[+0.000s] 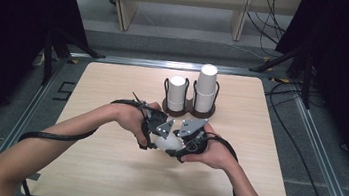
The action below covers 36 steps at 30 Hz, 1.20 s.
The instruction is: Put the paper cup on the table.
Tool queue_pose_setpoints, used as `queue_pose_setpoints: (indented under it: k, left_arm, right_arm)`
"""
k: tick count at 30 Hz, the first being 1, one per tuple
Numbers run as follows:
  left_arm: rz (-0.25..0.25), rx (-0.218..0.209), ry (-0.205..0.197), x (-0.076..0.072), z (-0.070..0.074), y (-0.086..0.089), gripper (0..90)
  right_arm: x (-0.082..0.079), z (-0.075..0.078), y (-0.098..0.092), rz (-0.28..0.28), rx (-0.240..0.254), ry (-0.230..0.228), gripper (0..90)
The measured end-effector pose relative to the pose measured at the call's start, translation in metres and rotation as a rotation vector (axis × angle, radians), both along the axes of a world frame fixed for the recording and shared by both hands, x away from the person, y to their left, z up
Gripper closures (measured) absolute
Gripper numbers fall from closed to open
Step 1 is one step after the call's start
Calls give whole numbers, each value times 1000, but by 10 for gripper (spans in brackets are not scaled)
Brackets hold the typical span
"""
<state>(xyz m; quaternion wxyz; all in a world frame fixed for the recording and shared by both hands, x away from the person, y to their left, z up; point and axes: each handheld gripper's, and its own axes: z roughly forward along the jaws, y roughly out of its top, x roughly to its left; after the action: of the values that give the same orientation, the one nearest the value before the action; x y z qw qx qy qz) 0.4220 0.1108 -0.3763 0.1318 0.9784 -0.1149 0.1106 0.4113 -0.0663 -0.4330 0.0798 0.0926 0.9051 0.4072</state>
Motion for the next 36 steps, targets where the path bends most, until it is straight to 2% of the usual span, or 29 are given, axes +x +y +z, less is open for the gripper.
queue_pose_setpoints:
  k: [1, 3, 4, 5, 6, 7, 13, 14, 16, 20, 21, 23, 26, 28, 30, 31, 34, 36]
  left_arm:
    - [-1, 0, 0, 0, 0, 0, 282]
    - [-1, 2, 0, 0, 1, 0, 283]
    - [-1, 1, -1, 0, 1, 0, 283]
    - [-2, 2, -1, 0, 1, 0, 283]
    - [-3, 2, -1, 0, 1, 0, 283]
    - [-3, 1, -2, -1, 1, 0, 283]
    - [-3, 2, -3, -1, 1, -1, 284]
    - [-4, 2, -2, -1, 1, -1, 284]
    - [-4, 6, -3, 0, 1, -1, 284]
    - [-2, 6, -3, 0, 1, -1, 284]
    - [-2, 5, -2, -1, 1, -2, 284]
    - [-2, 7, 2, -1, 1, -2, 285]
    - [-4, 12, 6, -1, 1, -3, 285]
    - [-7, 12, 6, -1, 2, -3, 285]
    - [-6, 10, 6, -1, 2, -3, 285]
    - [-6, 11, 6, -1, 2, -3, 286]
    - [-6, 12, 7, -1, 2, -3, 286]
    - [-7, 14, 8, -1, 2, -3, 286]
  right_arm:
    - [0, 0, 0, -4, -2, -12, 269]
    - [-2, -1, 1, -20, -6, 18, 270]
    - [0, -1, 2, -1, -8, -2, 270]
    - [-2, -1, 2, -16, -11, 19, 271]
    - [-2, -1, 3, -17, -11, 19, 271]
    - [0, -1, 3, 8, -8, -5, 271]
    - [0, -1, 4, 6, -10, -9, 271]
    - [1, -1, 4, 22, -8, -23, 271]
    - [0, -2, 3, 10, -10, -3, 272]
    - [-1, -3, 3, 5, -12, 3, 273]
    - [-3, -3, 3, -13, -17, 24, 273]
    - [1, -3, 4, 23, -14, -24, 274]
    - [1, -4, 4, 26, -18, -25, 274]
    - [0, -4, 4, 9, -23, -11, 276]
    - [1, -5, 5, 8, -29, -28, 276]
    - [1, -6, 5, 9, -29, -14, 276]
    - [0, -6, 5, 2, -28, -13, 277]
    - [-2, -6, 5, -21, -34, 7, 277]
